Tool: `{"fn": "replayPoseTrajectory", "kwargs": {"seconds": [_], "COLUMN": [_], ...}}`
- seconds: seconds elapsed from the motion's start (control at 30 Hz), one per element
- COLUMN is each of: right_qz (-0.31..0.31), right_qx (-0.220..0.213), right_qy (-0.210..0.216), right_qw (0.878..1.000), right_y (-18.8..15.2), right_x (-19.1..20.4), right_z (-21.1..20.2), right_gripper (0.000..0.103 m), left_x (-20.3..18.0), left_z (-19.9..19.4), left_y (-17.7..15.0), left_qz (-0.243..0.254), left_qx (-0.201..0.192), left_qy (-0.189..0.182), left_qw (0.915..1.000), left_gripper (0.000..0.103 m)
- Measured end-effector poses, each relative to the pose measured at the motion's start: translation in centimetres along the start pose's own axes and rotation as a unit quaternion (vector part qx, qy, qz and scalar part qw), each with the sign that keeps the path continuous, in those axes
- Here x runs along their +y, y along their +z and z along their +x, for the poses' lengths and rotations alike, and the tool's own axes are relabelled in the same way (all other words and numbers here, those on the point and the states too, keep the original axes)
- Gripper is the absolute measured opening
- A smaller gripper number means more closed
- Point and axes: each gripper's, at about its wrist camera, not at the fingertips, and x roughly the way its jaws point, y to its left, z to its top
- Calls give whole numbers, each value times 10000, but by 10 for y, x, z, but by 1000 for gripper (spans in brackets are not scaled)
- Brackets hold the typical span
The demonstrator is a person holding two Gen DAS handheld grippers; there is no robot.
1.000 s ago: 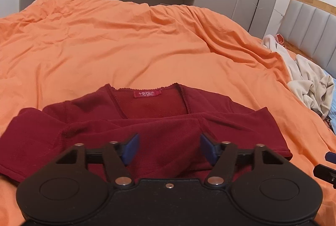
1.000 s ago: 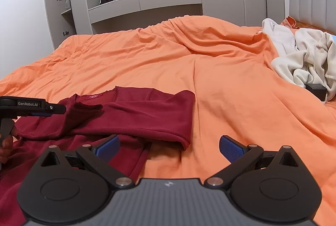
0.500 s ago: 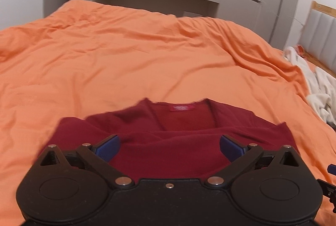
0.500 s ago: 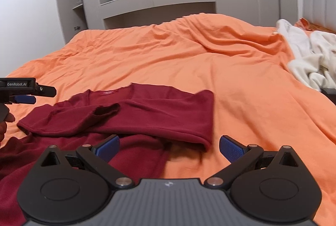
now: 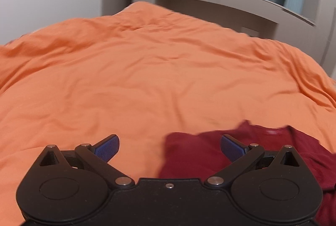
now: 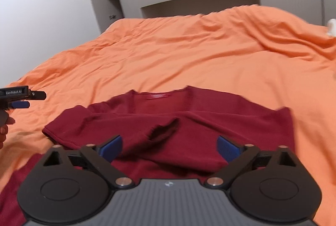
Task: Fold small clothes
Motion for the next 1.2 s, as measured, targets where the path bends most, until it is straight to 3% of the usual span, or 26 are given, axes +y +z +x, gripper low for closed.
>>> {"fn": "replayPoseTrajectory", "kwargs": {"seconds": [0.23, 0.27, 0.3, 0.33, 0.37, 0.53, 0.73, 0.93, 1.03, 1.13, 1.2], "right_qz": [340, 393, 422, 426, 425, 203, 306, 444, 451, 421, 413], "right_qx": [502, 532, 557, 558, 504, 38, 249, 245, 250, 251, 247], "right_qy": [-99, -127, -166, -214, -286, -654, -638, -575, -558, -550, -556], "right_qw": [9981, 9977, 9974, 9973, 9974, 9976, 9972, 9971, 9971, 9973, 9973], "right_y": [4, 4, 4, 4, 4, 3, -7, -11, -11, -11, -11], "right_x": [10, 10, 10, 10, 10, 9, 0, -5, -6, -5, -4], "right_z": [57, 62, 66, 69, 68, 44, 48, 49, 49, 49, 49], "right_gripper": [68, 58, 39, 27, 6, 4, 6, 10, 13, 13, 13], "left_x": [41, 42, 41, 40, 39, 31, 25, 18, 12, 7, 1], "left_z": [32, 35, 38, 41, 43, 47, 60, 88, 93, 96, 97], "left_y": [-1, -2, -3, -4, -5, -8, -7, -6, -9, -11, -12], "left_qz": [-520, -548, -564, -574, -580, -483, -505, -613, -563, -540, -497], "left_qx": [421, 435, 444, 456, 479, 498, 635, 1061, 1217, 1363, 1418], "left_qy": [-162, -204, -254, -297, -335, -500, -683, -659, -750, -918, -1057], "left_qw": [9976, 9973, 9971, 9969, 9966, 9963, 9944, 9903, 9881, 9849, 9830], "left_gripper": [102, 102, 102, 102, 102, 102, 100, 88, 77, 59, 38]}}
